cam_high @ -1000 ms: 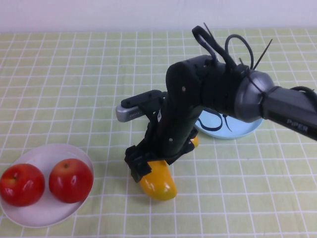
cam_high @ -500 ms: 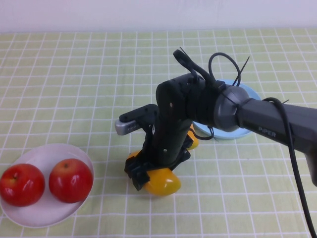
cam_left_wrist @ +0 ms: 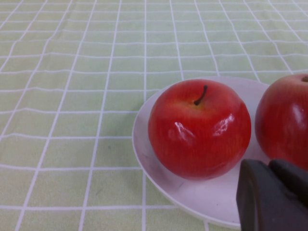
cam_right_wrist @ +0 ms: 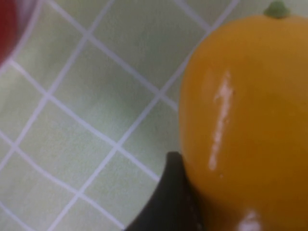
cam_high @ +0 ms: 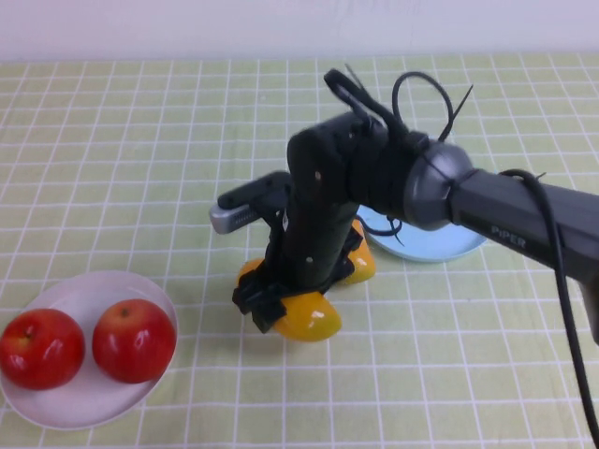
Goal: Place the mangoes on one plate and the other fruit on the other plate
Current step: Put another type of fruit in the right plate
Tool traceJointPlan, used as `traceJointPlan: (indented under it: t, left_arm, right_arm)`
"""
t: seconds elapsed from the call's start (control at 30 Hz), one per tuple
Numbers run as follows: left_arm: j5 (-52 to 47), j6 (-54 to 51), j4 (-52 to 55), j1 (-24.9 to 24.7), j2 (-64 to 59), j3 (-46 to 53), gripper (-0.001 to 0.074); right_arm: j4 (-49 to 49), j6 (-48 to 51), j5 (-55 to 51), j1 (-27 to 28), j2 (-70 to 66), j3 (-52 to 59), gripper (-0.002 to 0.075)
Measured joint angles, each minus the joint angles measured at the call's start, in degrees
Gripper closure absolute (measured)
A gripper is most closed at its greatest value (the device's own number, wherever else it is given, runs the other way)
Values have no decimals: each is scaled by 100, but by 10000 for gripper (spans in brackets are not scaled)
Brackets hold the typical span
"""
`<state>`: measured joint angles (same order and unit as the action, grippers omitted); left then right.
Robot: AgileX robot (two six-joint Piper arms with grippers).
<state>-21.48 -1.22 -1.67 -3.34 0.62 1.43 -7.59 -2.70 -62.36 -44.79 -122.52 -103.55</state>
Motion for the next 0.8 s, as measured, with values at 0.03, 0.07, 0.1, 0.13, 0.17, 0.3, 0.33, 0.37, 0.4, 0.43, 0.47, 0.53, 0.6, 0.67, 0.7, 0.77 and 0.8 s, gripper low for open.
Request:
traceJointPlan:
  t: [0.03,0.07,0.1,0.13,0.17,0.3,0.33,0.37,0.4,0.43,0.47,0.53,0.6,0.67,0.7,0.77,0.8]
  left_arm:
    - [0,0,0,0,0,0,731]
    - [0,0,0,0,0,0,731]
    - [0,0,0,0,0,0,731]
    - [0,0,0,0,0,0,731]
    - [0,0,0,0,0,0,731]
    - [0,0,0,0,0,0,731]
    - [0,0,0,0,0,0,731]
    - [0,0,0,0,0,0,731]
    - [0,0,0,0,0,0,731]
    - [0,0,0,0,0,0,731]
    - [0,0,0,0,0,0,731]
    - [0,0,0,0,0,0,731]
    - [0,0,0,0,0,0,731]
    - [0,0,0,0,0,0,731]
    - [0,0,0,0,0,0,731]
    - [0,0,0,0,0,0,731]
    - [0,0,0,0,0,0,731]
  right_arm:
    - [53,-4,-57,0,55,-98,181]
    - [104,-4,-85,0,89,-178,181]
    - [170,-4,-114,16,178,-273,181]
    - [220,-13,-127,71,267,-361,182]
    - [290,-26,-136,144,341,-435,181]
    - [663,-651,-136,709,552,-562,182]
    - [759,-833,-136,901,552,-565,182]
    - [801,-952,-136,1054,552,-565,182]
    - [857,-1072,-136,1234,522,-565,182]
    - [895,-1129,-120,1403,484,-575,182]
    - [925,-1147,-107,1549,452,-575,182]
    - [915,-1199,5,1775,342,-575,182]
    - [843,-1226,174,1918,201,-575,182]
    - [759,-1232,371,2008,55,-575,182]
    - [677,-1232,486,2050,-31,-575,182]
    - [600,-1232,685,2099,-191,-575,182]
    - [585,-1232,781,2110,-260,-575,182]
